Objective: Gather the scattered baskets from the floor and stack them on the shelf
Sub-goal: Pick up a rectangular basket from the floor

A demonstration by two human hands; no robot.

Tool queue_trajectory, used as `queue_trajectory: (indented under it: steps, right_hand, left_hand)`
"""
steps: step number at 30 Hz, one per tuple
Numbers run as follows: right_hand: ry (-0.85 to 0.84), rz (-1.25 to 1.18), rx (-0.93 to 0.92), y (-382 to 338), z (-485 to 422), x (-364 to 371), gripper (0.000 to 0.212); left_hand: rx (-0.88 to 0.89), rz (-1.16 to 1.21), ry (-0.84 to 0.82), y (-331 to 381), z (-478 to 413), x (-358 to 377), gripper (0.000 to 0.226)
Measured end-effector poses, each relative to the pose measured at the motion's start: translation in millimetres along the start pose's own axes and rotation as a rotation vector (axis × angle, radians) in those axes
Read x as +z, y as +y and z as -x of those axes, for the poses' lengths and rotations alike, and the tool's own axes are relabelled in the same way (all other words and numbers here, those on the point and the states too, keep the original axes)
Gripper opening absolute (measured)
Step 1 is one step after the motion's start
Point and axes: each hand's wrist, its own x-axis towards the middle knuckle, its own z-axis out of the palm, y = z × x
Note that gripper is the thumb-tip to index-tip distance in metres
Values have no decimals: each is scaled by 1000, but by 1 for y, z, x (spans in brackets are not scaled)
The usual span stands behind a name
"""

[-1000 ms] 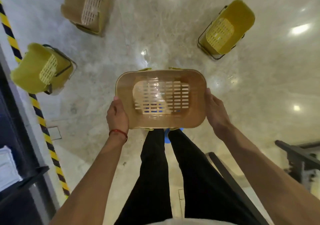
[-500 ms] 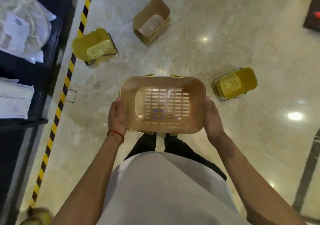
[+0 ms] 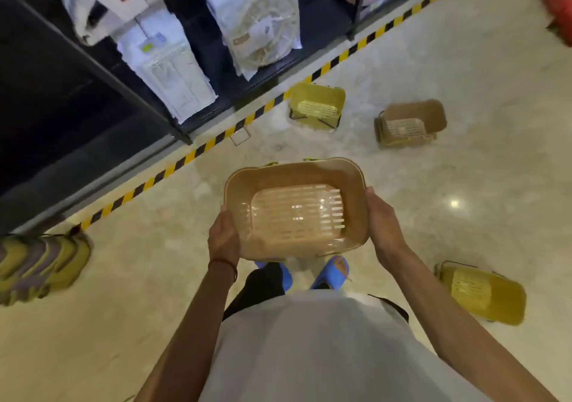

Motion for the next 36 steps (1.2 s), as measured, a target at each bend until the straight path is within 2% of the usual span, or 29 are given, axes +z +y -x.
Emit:
queue_trajectory:
  steps: [3,6,11,17,20,25,32,36]
  right_hand:
    - [-70,93,-48,-19,6,46,51]
    - [-96,214,-130,-31,10,100,50]
    - [-170,395,-233,-44,26,222,54]
    - [-354,520,-347,-52,63,380,55]
    - [-414,587,-415,-56,82,450,49]
    - [-550,603,-442,-66,116,551,42]
    - [-689,653,-549,-65,139,693,39]
    - [-757,707,-507,-72,149,789,41]
  left_hand:
    - [-56,116,109,-16,-11,-43,82]
    - [-85,183,192,-30,-24,-90,92]
    - [-181,214,329,-45,-50,-192,70]
    - [-254,334,513,-73,-86,-326,62]
    - [-276,400,603,-87,-98,-379,66]
    - [-329,510,742,-109,-114,-456,60]
    - [-356,539,903,-131,-152,-553,58]
    - [-387,599,967,-133,-188,-619,72]
